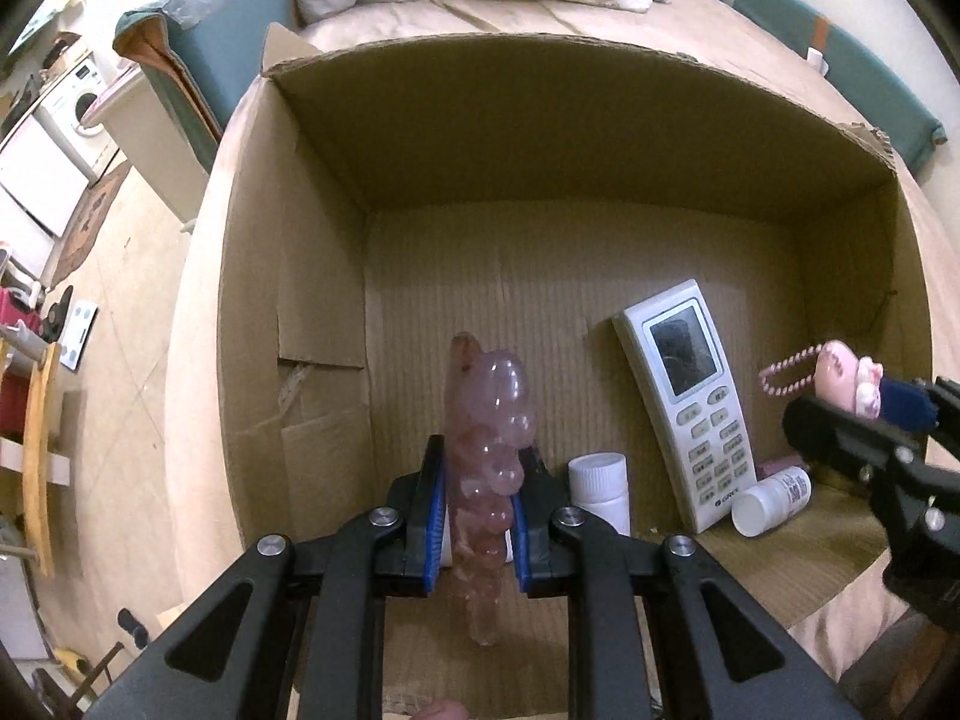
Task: Organize rigid objects
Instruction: 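Open both tools to release the pink items into the box, then withdraw both tools back toward the remaining items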
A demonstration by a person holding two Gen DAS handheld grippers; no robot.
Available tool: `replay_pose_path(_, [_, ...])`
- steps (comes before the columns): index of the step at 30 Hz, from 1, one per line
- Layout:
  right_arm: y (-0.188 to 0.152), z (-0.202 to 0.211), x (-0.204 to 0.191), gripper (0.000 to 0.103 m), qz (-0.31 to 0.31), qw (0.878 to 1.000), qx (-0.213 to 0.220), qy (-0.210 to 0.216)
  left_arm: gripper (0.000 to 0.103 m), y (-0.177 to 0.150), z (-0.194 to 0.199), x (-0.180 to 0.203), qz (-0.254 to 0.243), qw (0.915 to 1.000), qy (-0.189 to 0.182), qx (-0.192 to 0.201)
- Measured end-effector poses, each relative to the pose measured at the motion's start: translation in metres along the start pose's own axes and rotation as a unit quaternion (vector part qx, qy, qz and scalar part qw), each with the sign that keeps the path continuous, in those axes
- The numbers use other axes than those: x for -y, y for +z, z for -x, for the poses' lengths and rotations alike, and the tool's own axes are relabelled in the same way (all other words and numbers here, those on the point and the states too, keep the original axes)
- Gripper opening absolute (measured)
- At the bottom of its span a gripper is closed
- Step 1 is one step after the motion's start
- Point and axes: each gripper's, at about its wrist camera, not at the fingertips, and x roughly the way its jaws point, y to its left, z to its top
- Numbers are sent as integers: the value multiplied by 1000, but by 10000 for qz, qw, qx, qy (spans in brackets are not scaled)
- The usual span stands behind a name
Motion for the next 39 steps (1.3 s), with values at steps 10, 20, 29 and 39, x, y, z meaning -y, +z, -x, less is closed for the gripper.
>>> replay_pose_path(10, [6,16,10,70,-334,9983,406,240,16,1,5,-1,-59,9999,-115,16])
replay_pose_path(20, [8,15,20,71,-597,9972,391,211,81,-1,23,11,-318,9987,-257,314])
replay_pose_path(29, [9,14,20,71,-603,9973,380,199,82,-3,24,5,-221,9993,-171,247])
replay_pose_path(39, [6,23,21,71,-690,9963,442,263,83,-4,41,-8,-48,9999,-62,147])
